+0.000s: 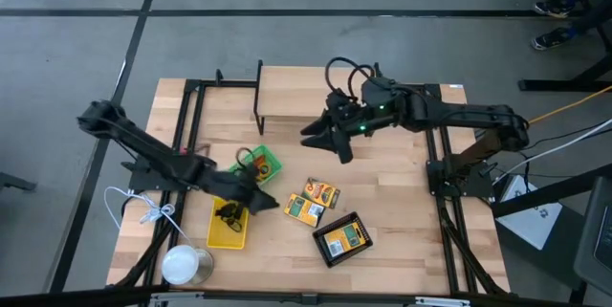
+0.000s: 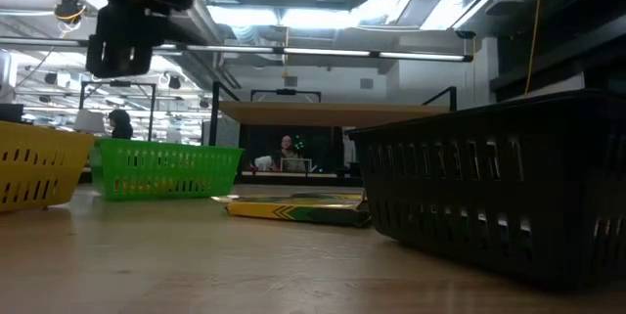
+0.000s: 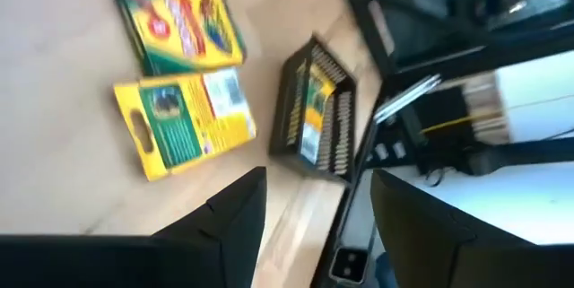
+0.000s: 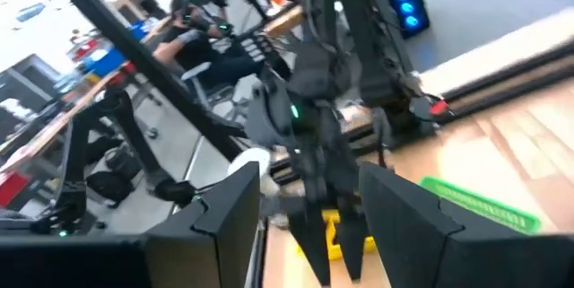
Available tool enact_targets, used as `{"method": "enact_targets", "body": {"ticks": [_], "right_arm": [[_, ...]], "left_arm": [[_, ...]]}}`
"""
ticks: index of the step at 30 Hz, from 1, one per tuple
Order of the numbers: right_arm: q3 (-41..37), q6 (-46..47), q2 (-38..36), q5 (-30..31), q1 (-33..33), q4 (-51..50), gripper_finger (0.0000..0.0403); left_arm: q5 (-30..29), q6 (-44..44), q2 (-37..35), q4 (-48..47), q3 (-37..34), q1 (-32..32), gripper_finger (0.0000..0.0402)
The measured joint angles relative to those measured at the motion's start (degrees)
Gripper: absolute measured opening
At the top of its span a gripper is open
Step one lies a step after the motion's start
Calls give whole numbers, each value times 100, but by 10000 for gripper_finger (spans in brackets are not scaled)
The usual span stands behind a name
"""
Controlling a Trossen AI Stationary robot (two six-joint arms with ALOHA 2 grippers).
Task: Pick & Place Office Desk Supplies
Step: Put the crayon box into the black basket
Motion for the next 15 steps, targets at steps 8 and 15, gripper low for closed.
{"method": "enact_targets", "body": {"ticks": [8, 15], "right_arm": [[2, -449, -581, -132, 0, 58, 194], [4, -709, -1208, -146, 0, -46, 194]], "left_arm": [[726, -828, 1578, -707, 901, 248, 192], [1156, -1231, 2324, -902, 1250, 563, 191]]}}
